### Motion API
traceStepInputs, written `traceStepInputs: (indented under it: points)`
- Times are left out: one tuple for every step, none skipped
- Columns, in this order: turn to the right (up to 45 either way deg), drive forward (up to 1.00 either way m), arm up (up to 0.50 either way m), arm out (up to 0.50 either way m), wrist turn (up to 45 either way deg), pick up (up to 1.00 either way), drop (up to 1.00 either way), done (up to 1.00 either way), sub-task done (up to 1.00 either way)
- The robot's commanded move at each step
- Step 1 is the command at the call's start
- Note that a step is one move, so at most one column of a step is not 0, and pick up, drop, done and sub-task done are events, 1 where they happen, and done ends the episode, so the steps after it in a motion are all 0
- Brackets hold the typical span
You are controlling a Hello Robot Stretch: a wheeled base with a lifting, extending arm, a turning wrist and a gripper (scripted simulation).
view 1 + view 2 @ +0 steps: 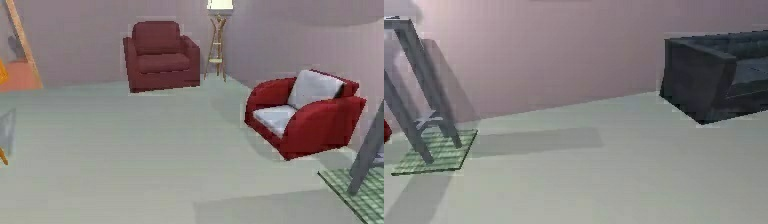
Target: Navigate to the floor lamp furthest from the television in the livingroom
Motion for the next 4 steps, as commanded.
traceStepInputs:
  points:
    - [0.0,1.00,0.00,0.00,0.0,0.00,0.00,0.00,0.00]
    - [0.0,1.00,0.00,0.00,0.0,0.00,0.00,0.00,0.00]
    - [6.0,0.00,0.00,0.00,0.0,0.00,0.00,0.00,0.00]
    - [0.0,0.60,0.00,0.00,0.0,0.00,0.00,0.00,0.00]
